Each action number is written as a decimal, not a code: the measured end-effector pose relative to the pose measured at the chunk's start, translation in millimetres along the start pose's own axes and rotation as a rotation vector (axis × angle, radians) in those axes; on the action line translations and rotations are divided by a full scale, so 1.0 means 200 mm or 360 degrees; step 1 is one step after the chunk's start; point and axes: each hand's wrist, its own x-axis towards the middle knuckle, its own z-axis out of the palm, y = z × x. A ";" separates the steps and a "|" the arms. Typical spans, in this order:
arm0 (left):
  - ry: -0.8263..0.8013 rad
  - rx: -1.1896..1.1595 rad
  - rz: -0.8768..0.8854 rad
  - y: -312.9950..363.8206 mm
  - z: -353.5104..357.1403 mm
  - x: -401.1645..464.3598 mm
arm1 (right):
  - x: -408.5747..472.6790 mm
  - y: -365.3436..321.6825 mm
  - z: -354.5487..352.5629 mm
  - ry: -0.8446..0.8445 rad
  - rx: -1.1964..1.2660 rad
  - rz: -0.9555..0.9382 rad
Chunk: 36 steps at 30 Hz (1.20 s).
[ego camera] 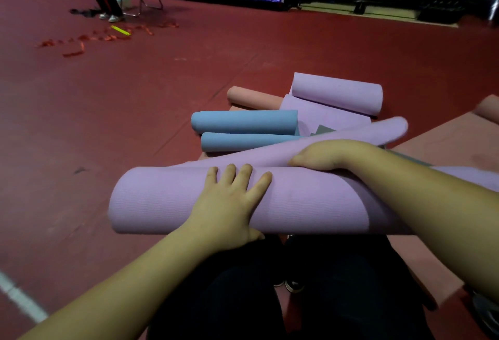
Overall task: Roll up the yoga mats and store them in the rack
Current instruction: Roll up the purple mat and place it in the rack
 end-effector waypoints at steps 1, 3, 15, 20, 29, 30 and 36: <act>-0.0033 -0.0001 -0.0002 -0.01 -0.01 0.02 | 0.02 0.00 -0.01 -0.0002 -0.0079 -0.0025; -0.0088 0.0013 0.0026 -0.01 -0.03 0.04 | 0.05 -0.01 -0.03 0.0011 -0.0220 -0.0041; -0.0124 -0.0035 0.0031 -0.03 -0.05 0.07 | 0.37 -0.03 -0.08 0.0828 -0.0834 -0.0125; -0.0139 -0.0122 0.0004 -0.07 -0.05 0.10 | 0.43 -0.04 -0.15 0.1119 -0.0514 -0.0257; 0.0080 -0.0174 -0.0019 -0.11 0.01 0.31 | 0.36 -0.06 -0.31 0.1109 -0.0343 -0.0195; 0.0041 -0.0155 -0.0031 -0.11 0.00 0.34 | 0.35 -0.06 -0.32 0.1106 -0.0359 -0.0191; 0.0035 -0.0317 -0.0142 -0.11 0.03 0.42 | 0.33 -0.09 -0.34 0.1014 -0.0401 -0.0171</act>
